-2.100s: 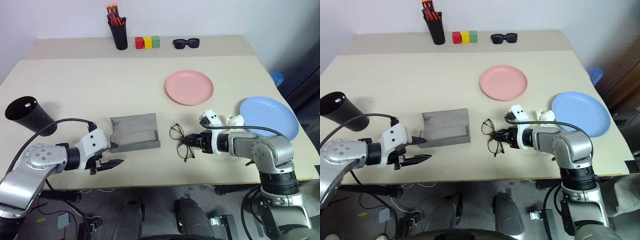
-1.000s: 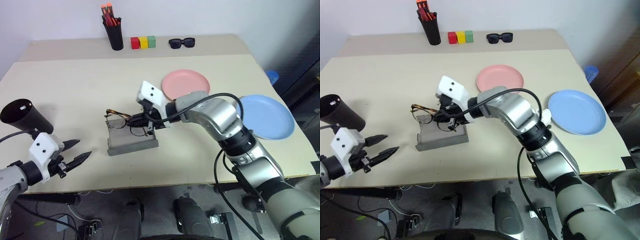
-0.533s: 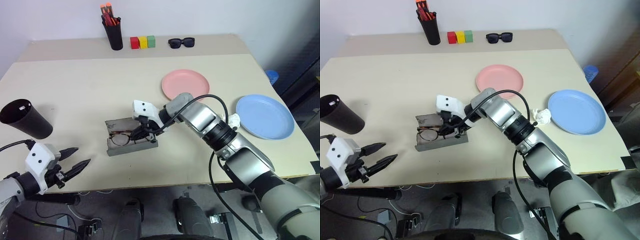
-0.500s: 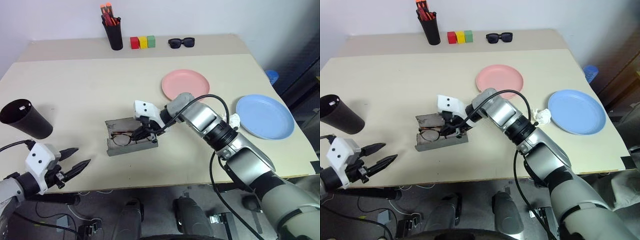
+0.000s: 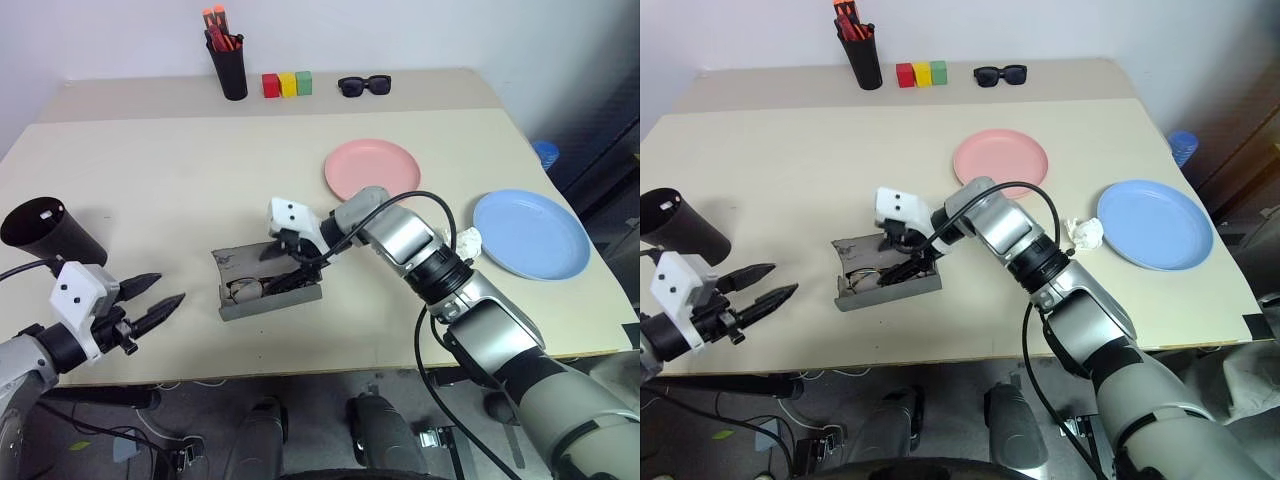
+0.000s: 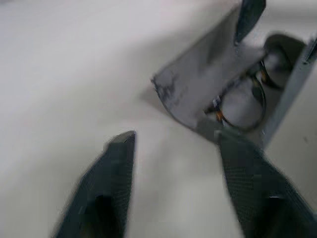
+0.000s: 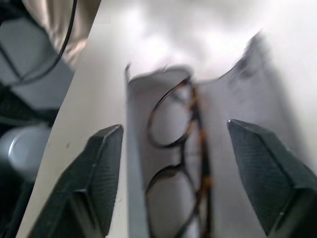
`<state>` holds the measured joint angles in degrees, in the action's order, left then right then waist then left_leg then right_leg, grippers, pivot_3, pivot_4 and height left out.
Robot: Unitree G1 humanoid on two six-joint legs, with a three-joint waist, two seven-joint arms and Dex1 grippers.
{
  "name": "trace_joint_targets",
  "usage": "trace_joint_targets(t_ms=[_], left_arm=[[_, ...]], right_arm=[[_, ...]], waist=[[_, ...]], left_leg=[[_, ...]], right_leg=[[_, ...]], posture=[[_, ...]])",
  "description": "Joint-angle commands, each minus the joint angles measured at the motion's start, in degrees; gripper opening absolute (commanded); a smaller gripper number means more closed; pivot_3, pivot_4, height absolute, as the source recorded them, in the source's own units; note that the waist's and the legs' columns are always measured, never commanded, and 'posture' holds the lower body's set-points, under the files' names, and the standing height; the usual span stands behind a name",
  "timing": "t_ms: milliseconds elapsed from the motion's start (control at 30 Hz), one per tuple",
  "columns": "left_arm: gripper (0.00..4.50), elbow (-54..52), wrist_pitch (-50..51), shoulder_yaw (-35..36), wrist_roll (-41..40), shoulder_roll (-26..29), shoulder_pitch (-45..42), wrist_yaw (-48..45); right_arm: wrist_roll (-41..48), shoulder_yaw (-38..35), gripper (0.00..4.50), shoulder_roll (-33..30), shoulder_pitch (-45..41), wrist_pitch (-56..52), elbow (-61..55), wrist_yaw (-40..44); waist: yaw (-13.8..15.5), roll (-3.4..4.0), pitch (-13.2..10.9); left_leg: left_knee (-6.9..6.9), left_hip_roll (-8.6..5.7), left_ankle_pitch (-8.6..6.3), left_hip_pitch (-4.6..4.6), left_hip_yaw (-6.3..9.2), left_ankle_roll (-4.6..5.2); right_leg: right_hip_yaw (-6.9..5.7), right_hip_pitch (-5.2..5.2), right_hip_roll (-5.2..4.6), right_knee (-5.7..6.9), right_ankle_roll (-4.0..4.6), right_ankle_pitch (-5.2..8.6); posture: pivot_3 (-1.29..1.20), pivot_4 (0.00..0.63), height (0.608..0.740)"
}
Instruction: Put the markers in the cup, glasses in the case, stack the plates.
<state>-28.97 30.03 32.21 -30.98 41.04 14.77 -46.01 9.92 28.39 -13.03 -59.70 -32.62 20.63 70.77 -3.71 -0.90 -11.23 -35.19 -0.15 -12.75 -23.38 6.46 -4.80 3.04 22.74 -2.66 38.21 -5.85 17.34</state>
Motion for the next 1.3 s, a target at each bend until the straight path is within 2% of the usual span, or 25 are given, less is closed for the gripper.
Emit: trace_joint_targets(t_ms=[33,67,133,267,367,467,567,733,933,1300], left_arm=[[0.42,-0.4,6.59,-1.13,-4.85,-0.35,-7.08,6.24],[0.08,-0.31,7.8,-2.19,-5.15,-0.61,-9.67,7.97],[0.08,0.07,9.68,-5.25,-5.66,-1.39,-15.39,10.68],[0.08,6.03,15.08,-16.4,-1.97,-3.65,-30.45,16.85],[0.08,11.52,18.52,-23.54,0.16,-3.7,-37.74,16.44],[0.08,16.75,20.92,-26.06,0.18,-4.46,-42.56,15.73],[0.08,20.69,25.22,-33.85,3.04,-1.23,-45.93,11.99],[0.08,21.54,25.21,-38.55,4.39,2.03,-46.42,6.0],[0.08,15.35,23.16,-35.84,2.04,4.84,-41.97,-0.49],[0.08,2.66,16.74,-32.65,2.8,9.17,-28.21,-3.76]], right_arm=[[2.23,-5.56,3.09,-0.28,-0.18,0.86,-8.07,-2.29],[2.21,-6.47,3.09,-0.76,0.8,1.37,-10.19,-3.13],[2.8,-8.31,3.09,-2.11,3.67,2.16,-15.52,-4.24],[5.37,-13.15,3.09,-7.0,14.99,6.11,-31.07,-5.69],[7.08,-15.81,3.09,-10.78,22.79,4.81,-40.45,-7.73],[9.21,-18.15,3.09,-13.41,28.43,2.84,-46.09,-10.04],[11.33,-21.7,3.09,-16.87,35.4,0.26,-50.8,-12.21],[12.8,-24.65,3.09,-19.42,40.22,-1.76,-53.35,-16.37],[15.25,-28.31,3.09,-20.13,42.93,-1.92,-52.19,-19.34],[13.49,-25.9,3.09,-21.27,41.21,2.86,-44.68,-18.2]], waist=[[0.02,-0.02,0.01],[0.14,-0.02,0.01],[0.43,-0.08,0.05],[1.74,-0.15,0.09],[1.56,-0.14,0.08],[0.86,-0.12,0.07],[0.91,-0.12,0.07],[0.99,-0.12,0.05],[1.2,-0.12,0.05],[1.31,-0.12,0.04]], left_leg=[[-0.01,0.01,0.0,0.01,0.03,0.0],[-0.01,0.01,0.0,0.0,0.06,0.0],[-0.02,0.0,0.0,0.0,0.07,0.0],[-0.09,-0.05,0.0,-0.02,0.17,-0.01],[-0.1,-0.09,0.0,-0.02,0.12,0.0],[-0.06,-0.06,0.0,0.01,0.1,0.0],[-0.03,-0.01,0.0,0.03,0.17,0.0],[-0.06,-0.03,0.01,0.02,0.07,0.0],[-0.04,-0.03,0.01,0.02,0.06,0.0],[-0.05,-0.02,0.01,0.02,0.05,0.0]], right_leg=[[-0.01,-0.01,0.02,0.01,0.0,0.0],[-0.02,0.0,0.03,0.04,0.0,0.0],[-0.03,-0.03,0.03,0.04,-0.02,-0.01],[-0.13,-0.14,0.0,-0.04,-0.05,-0.01],[-0.09,-0.17,-0.04,-0.06,-0.06,-0.01],[-0.07,-0.1,0.02,-0.01,-0.05,-0.01],[-0.09,-0.07,0.11,0.09,-0.03,0.0],[-0.02,-0.08,0.07,0.08,-0.03,0.0],[-0.02,-0.12,0.04,0.0,-0.03,0.01],[-0.02,-0.17,0.01,-0.05,-0.02,0.01]], posture=[[0.0,0.15,0.74],[0.0,0.15,0.74],[0.0,0.15,0.74],[0.0,0.15,0.74],[0.0,0.15,0.74],[0.0,0.15,0.74],[0.0,0.15,0.74],[0.0,0.15,0.74],[0.0,0.15,0.74],[0.0,0.15,0.74]])
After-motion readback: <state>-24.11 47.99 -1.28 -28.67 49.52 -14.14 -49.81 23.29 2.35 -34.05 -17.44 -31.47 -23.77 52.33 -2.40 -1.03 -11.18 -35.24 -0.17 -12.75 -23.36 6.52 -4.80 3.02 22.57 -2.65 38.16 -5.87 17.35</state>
